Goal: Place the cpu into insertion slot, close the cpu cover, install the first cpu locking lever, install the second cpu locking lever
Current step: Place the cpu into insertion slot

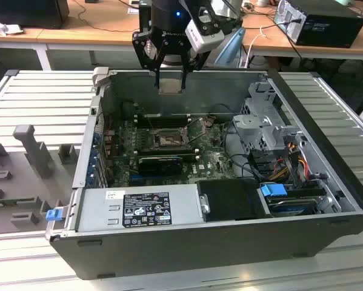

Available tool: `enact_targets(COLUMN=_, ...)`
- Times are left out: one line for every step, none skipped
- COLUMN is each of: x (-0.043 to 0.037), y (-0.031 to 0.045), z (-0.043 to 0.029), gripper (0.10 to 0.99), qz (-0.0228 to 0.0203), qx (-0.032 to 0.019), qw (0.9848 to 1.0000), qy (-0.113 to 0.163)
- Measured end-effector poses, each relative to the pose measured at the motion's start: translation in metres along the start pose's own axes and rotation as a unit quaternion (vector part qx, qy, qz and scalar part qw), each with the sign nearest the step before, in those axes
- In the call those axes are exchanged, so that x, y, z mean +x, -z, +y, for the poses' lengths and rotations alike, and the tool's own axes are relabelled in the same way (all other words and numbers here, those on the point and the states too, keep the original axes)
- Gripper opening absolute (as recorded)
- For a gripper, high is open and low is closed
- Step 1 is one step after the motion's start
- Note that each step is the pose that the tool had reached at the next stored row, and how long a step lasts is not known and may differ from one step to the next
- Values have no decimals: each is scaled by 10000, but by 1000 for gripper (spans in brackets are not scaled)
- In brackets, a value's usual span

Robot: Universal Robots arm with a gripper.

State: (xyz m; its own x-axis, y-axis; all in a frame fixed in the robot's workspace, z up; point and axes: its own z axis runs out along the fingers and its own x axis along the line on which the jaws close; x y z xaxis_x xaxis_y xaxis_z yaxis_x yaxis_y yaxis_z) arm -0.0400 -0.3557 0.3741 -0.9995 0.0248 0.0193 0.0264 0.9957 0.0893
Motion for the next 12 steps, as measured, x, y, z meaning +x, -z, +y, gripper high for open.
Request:
enact_targets(x=0, y=0, z=0, gripper=529, qz=-9, qx=-2, qw=9999, qy=-101)
enact_targets(x=0, y=0, z=0, gripper=529, qz=-16, qx=-3, qw=9998, qy=-173)
enact_targets(x=0, y=-1, z=0, gripper=529, qz=-23, qx=-5, qw=9997, qy=-257)
enact_targets(x=0, y=-3, z=0, gripper=529, qz=-33, qx=-7, qw=9993, qy=-373)
enact_targets(x=0, y=-3, z=0, gripper=529, qz=-39, qx=-8, qw=9990, qy=-435)
enact_targets(x=0, y=-4, z=0, gripper=529, qz=-43, qx=-10, qw=9988, qy=-485)
enact_targets(x=0, y=-4, z=0, gripper=529, qz=-49, qx=-10, qw=9985, qy=-553)
enact_targets(x=0, y=-5, z=-1, gripper=529, qz=-56, qx=-12, qw=9980, qy=-628)
enact_targets(x=0, y=-6, z=-1, gripper=529, qz=-57, qx=-12, qw=9980, qy=-636)
enact_targets(x=0, y=-10, z=-1, gripper=529, qz=-57, qx=-13, qw=9980, qy=-636)
enact_targets(x=0, y=-16, z=-2, gripper=529, qz=-57, qx=-13, qw=9980, qy=-637)
enact_targets(x=0, y=-20, z=-3, gripper=529, qz=-57, qx=-13, qw=9980, qy=-637)
